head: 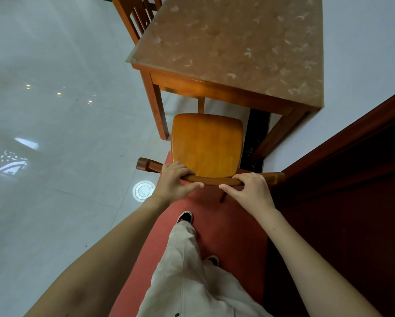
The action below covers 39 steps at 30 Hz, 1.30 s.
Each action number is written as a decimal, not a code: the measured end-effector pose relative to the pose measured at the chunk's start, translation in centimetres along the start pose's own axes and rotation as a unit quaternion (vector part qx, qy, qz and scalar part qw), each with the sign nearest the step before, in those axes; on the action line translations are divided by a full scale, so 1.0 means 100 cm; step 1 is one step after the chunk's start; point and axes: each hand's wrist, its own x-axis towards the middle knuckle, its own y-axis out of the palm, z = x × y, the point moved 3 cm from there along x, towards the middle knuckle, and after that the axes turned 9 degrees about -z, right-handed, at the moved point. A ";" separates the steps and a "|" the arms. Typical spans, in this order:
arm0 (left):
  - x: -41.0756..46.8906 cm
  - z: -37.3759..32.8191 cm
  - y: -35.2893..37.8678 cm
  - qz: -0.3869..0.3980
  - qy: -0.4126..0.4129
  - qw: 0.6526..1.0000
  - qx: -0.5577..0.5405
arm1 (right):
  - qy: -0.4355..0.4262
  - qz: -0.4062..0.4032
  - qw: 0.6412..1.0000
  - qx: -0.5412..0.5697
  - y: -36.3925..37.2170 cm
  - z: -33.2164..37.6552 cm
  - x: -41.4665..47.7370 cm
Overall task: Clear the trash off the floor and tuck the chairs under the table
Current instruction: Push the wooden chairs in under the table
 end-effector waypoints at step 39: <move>0.109 0.039 0.008 0.096 0.053 0.994 -0.017 | 0.080 -0.102 0.991 0.034 0.029 0.002 0.059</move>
